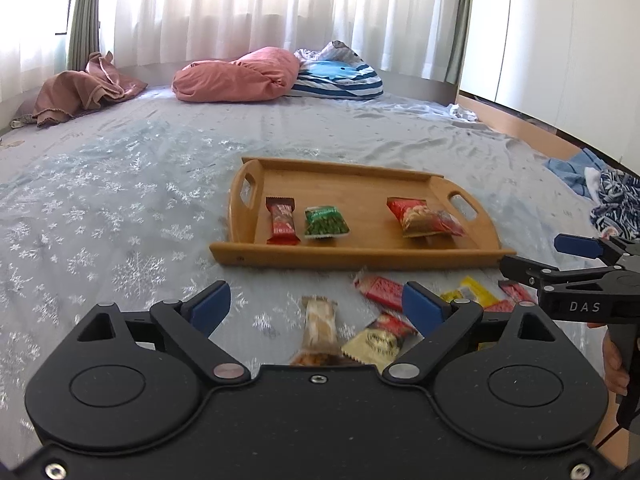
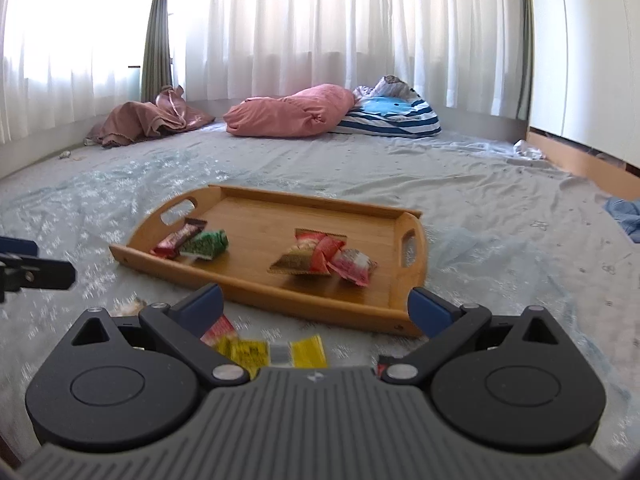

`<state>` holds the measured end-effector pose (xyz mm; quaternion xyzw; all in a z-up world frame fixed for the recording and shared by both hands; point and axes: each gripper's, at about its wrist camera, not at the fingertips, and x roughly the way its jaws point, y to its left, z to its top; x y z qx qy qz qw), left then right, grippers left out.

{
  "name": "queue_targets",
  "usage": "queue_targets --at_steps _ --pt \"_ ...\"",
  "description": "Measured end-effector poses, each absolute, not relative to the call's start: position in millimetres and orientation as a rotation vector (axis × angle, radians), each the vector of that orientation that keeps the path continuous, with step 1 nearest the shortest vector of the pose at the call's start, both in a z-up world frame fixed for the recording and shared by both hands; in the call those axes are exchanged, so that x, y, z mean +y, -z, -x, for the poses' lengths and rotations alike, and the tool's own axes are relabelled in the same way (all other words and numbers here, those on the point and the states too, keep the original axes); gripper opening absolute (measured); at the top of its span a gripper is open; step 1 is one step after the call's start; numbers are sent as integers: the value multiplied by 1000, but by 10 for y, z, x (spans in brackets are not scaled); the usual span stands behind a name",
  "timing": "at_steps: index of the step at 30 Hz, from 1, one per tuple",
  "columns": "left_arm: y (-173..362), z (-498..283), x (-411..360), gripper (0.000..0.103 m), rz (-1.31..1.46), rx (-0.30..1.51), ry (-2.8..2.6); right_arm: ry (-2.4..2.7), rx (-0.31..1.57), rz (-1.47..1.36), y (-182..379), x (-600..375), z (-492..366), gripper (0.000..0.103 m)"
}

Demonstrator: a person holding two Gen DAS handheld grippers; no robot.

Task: Organize snacks
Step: 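Raise both grippers off the tray and move them back over the snack pile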

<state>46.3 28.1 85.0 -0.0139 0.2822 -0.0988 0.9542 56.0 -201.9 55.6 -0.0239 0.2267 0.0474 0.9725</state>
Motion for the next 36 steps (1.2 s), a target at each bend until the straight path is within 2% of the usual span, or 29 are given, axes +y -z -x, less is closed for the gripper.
queue_targets --at_steps 14,26,31,36 --pt "-675 2 46 99 42 539 224 -6 446 65 -198 -2080 -183 103" --pt "-460 156 -236 99 36 555 246 45 486 18 40 -2181 -34 103" --pt "-380 202 -327 99 8 551 238 61 489 0 98 -2223 0 103" --pt "-337 197 -417 93 -36 544 232 89 465 -8 118 -2243 31 103"
